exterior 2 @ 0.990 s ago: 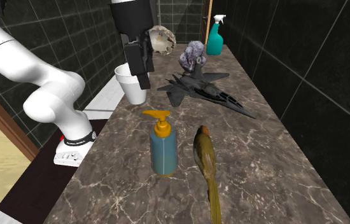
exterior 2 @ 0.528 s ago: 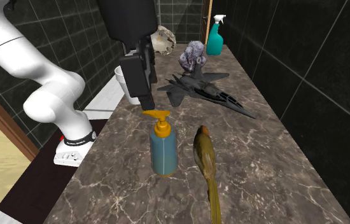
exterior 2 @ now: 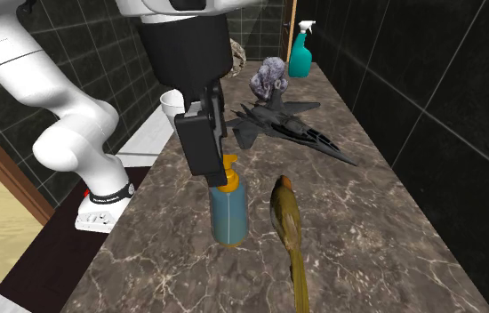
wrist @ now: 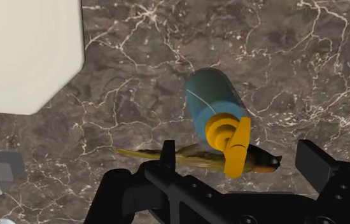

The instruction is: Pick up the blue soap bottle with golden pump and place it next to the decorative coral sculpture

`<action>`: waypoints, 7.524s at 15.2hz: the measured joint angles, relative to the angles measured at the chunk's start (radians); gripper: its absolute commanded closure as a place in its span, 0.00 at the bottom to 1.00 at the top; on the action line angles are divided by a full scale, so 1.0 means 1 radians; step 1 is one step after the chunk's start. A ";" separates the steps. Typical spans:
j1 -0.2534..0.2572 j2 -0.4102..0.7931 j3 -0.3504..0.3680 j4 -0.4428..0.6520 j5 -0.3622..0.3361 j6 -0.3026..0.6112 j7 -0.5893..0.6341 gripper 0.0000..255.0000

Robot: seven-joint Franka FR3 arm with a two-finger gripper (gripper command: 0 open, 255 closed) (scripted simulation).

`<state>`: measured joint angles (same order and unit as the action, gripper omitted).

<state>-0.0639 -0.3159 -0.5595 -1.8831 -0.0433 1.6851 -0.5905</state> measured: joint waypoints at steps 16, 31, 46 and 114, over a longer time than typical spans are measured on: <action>-0.001 -0.005 0.001 -0.053 -0.002 0.049 0.003 1.00; 0.010 0.028 0.003 0.109 0.015 -0.084 0.006 1.00; 0.019 0.142 -0.032 0.426 0.072 -0.304 -0.023 1.00; 0.343 -0.076 0.704 0.312 0.102 -0.359 1.038 1.00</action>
<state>0.2787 -0.3914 0.1442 -1.5710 0.0591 1.3257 0.4474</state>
